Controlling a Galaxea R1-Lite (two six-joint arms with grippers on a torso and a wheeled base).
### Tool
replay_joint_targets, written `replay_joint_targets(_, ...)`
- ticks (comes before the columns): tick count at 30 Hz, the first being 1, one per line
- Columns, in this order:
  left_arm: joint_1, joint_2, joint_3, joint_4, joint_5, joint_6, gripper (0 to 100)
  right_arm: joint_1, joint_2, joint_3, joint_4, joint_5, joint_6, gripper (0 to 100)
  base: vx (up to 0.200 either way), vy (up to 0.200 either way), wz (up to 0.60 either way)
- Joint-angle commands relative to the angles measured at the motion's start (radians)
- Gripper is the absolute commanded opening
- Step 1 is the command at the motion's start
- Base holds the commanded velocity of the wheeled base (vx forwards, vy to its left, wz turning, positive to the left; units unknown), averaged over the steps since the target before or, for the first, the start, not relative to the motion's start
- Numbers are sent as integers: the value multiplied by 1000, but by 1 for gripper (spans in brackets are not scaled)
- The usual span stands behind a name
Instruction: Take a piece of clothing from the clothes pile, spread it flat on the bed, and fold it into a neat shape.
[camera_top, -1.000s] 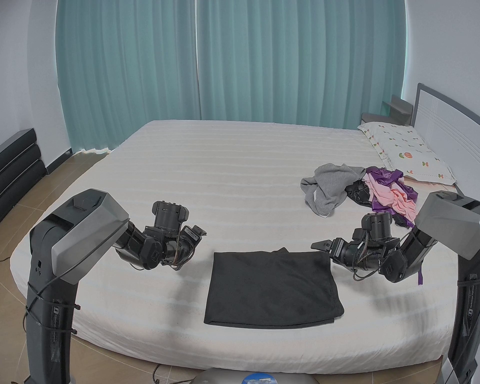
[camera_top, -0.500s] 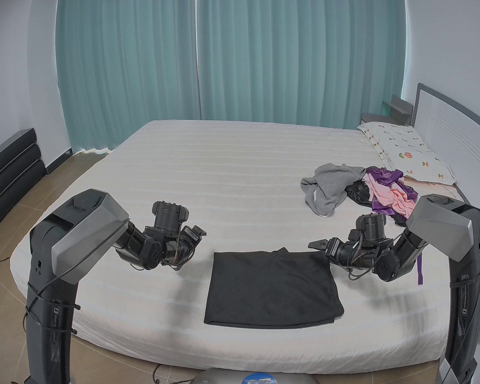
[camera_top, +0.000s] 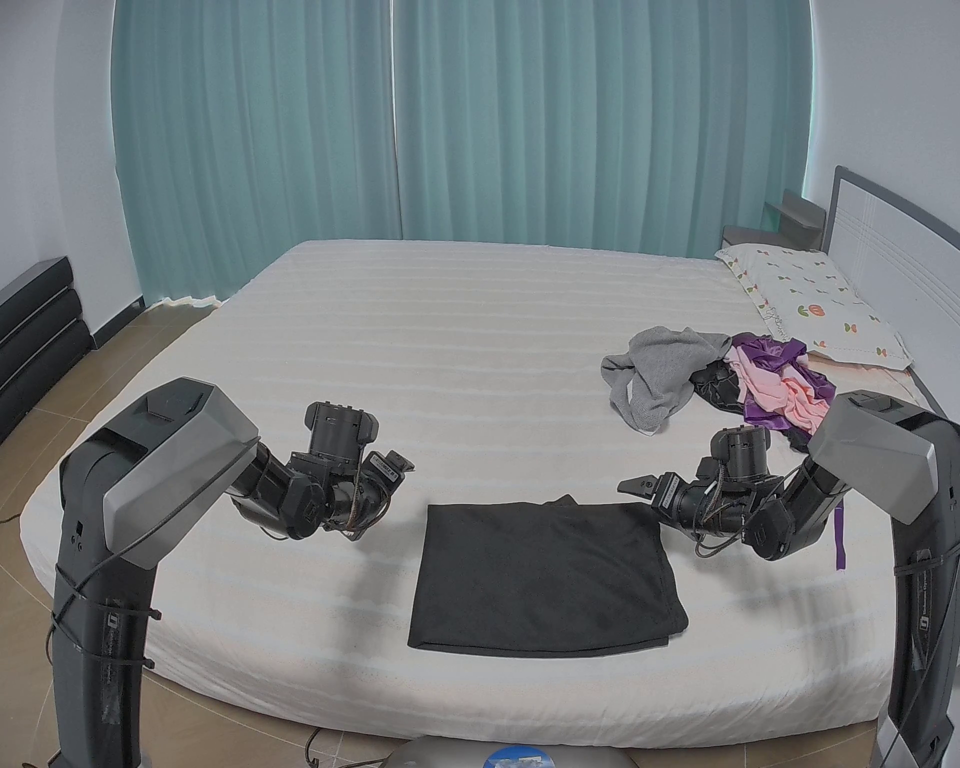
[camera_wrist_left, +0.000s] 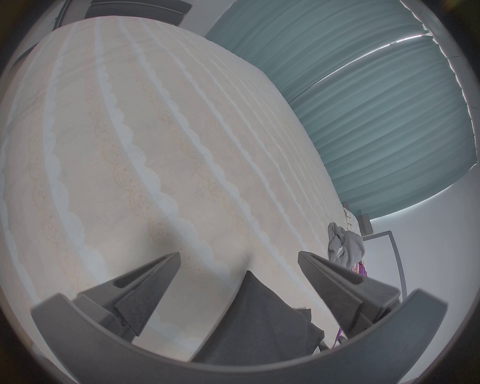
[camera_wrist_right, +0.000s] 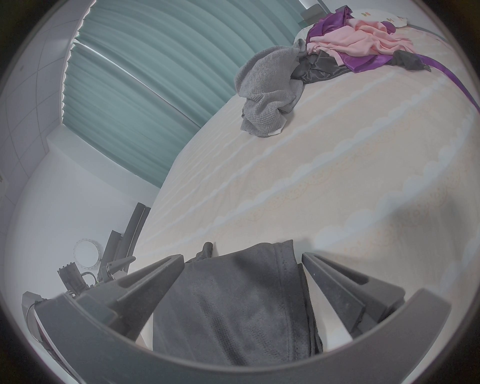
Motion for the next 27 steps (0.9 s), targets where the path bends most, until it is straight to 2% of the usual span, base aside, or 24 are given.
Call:
replay_joint_targets(1, -1, 1, -1, 0, 1, 0, 100, -3, 11, -12, 0, 1, 4, 100, 0, 0, 0)
replay_joint_targets(3, -1, 1, 1, 0, 1, 0, 100, -3, 11, -14, 0, 0, 34, 100, 0, 0, 0)
replay_joint_targets(8, -1, 1, 1, 0, 1, 0, 100, -1, 13, -15, -2, 0, 38, 100, 0, 0, 0)
replay_joint_targets(9, -1, 1, 1, 0, 1, 0, 100, -1, 13, -18, -2, 0, 40, 0, 0, 0, 0)
replay_joint_targets(27, -3, 1, 1, 0, 2, 0, 100, -27, 13, -21, 1, 0, 41, 0, 0, 0, 0)
